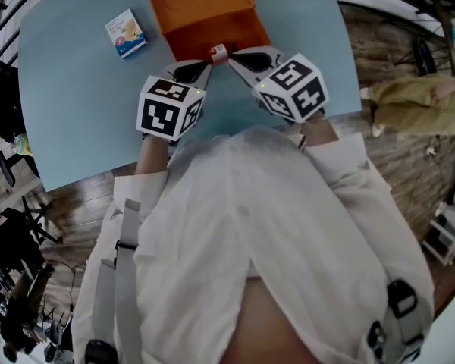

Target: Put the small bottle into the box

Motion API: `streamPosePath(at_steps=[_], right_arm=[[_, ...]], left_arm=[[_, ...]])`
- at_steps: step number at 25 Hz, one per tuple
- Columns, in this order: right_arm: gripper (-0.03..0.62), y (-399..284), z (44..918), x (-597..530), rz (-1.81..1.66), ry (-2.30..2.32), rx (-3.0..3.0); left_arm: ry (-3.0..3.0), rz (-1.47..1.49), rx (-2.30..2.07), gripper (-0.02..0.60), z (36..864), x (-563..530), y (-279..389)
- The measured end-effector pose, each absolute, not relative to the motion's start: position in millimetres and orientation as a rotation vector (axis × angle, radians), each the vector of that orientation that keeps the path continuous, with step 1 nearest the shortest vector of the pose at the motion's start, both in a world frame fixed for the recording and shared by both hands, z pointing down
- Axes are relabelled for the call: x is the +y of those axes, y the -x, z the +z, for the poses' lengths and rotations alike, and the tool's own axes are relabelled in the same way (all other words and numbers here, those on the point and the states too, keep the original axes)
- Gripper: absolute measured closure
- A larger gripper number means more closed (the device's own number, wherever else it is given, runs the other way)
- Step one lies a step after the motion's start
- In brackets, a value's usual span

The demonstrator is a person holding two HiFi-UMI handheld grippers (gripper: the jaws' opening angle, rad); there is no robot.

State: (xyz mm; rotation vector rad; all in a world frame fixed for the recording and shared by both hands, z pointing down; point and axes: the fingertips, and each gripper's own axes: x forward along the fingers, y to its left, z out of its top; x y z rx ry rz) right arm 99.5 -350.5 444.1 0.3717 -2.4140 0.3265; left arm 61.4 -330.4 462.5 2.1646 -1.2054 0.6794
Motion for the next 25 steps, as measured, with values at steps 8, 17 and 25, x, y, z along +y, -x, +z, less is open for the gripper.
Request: streamPosePath(at_steps=[8,17,25], right_arm=[[0.591,-106.3,445.7,-341.0,0.255,-0.315,-2.36],[0.591,-109.5,440.4,-341.5,0.222,-0.279,-2.333],[0.591,-110.1,441.6,-350.9,0.193,-0.273,-2.3]], left_arm=[[-2.168,0.671,-1.185,0.577,466.9,-326.9,-64.4],[-2.17,0.665,-1.167,0.577,467.2,-324.9,-68.6],[-2.16,0.644,-1.172,0.577,470.2,-330.8,-66.0]])
